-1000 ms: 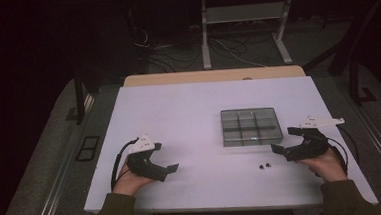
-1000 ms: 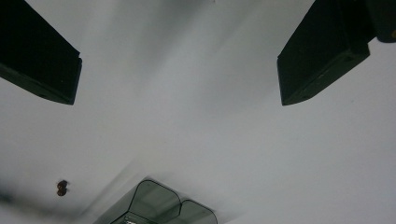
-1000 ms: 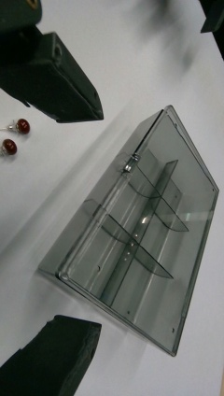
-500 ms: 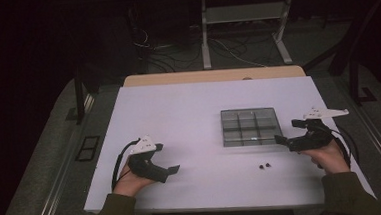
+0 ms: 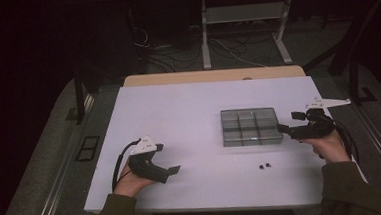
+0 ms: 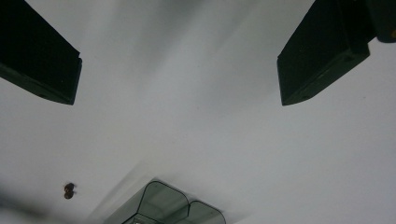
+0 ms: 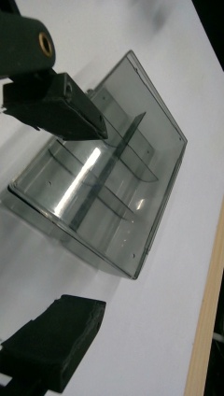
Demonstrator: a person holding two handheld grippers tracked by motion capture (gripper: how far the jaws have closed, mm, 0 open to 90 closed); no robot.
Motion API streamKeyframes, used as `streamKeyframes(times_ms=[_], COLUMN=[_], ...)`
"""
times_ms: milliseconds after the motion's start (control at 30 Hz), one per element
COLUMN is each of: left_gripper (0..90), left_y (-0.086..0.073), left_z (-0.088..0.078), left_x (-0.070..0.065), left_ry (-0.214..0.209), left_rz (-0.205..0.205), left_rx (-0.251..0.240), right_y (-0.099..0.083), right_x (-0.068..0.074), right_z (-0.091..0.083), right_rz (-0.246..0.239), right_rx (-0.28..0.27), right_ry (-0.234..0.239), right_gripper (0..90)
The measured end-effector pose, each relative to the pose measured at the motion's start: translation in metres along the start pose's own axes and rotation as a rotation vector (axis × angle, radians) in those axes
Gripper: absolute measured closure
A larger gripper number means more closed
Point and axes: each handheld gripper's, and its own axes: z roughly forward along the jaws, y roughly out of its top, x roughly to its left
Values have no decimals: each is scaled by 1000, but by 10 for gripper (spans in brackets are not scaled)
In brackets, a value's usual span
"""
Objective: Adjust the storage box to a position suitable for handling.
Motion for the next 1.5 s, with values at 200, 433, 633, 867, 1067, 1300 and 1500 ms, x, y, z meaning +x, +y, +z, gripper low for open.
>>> streamKeyframes(times_ms=[200, 433, 633, 867, 1067, 1300, 1500], left_gripper=[0, 0, 0, 0, 0, 0, 0], left_y=[0, 0, 1, 1, 1, 0, -1], left_z=[0, 1, 0, 1, 2, 3, 4], left_x=[0, -1, -2, -2, -3, -4, -4], left_ry=[-1, -2, -4, -9, -13, -16, -21], left_rz=[1, 2, 3, 7, 12, 13, 15], left_rx=[-3, -4, -4, -3, 4, 7, 9], right_y=[5, 5, 6, 1, -4, -12, -17], right_x=[-9, -16, -22, -28, -30, -33, -34], right_z=[5, 11, 14, 19, 22, 28, 34], right_rz=[17, 29, 43, 43, 40, 49, 60], right_rx=[7, 10, -5, 29, 70, 108, 147], right_ry=[-3, -22, -68, -88, -67, -63, -40], right_gripper=[178, 344, 497, 719, 831, 890, 890])
